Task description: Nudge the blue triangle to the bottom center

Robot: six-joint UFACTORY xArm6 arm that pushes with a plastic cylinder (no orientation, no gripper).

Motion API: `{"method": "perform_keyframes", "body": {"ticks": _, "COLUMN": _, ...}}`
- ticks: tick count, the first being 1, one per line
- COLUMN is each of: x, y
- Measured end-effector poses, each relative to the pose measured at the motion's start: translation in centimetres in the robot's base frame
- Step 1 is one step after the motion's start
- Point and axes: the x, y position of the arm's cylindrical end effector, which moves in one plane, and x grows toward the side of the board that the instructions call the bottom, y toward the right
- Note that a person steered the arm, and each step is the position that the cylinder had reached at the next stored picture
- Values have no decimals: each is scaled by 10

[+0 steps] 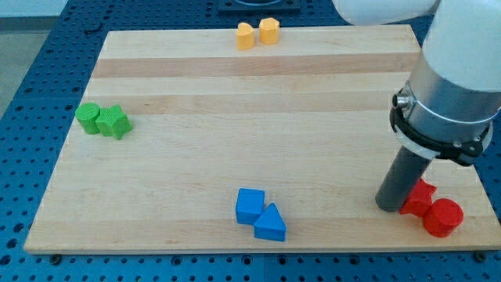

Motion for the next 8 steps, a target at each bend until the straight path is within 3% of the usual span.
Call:
{"method": "perform_keyframes", "body": {"ticks": 3, "x": 47, "y": -10}}
{"method": "perform_keyframes", "body": {"ticks": 8, "x": 47, "y": -101}}
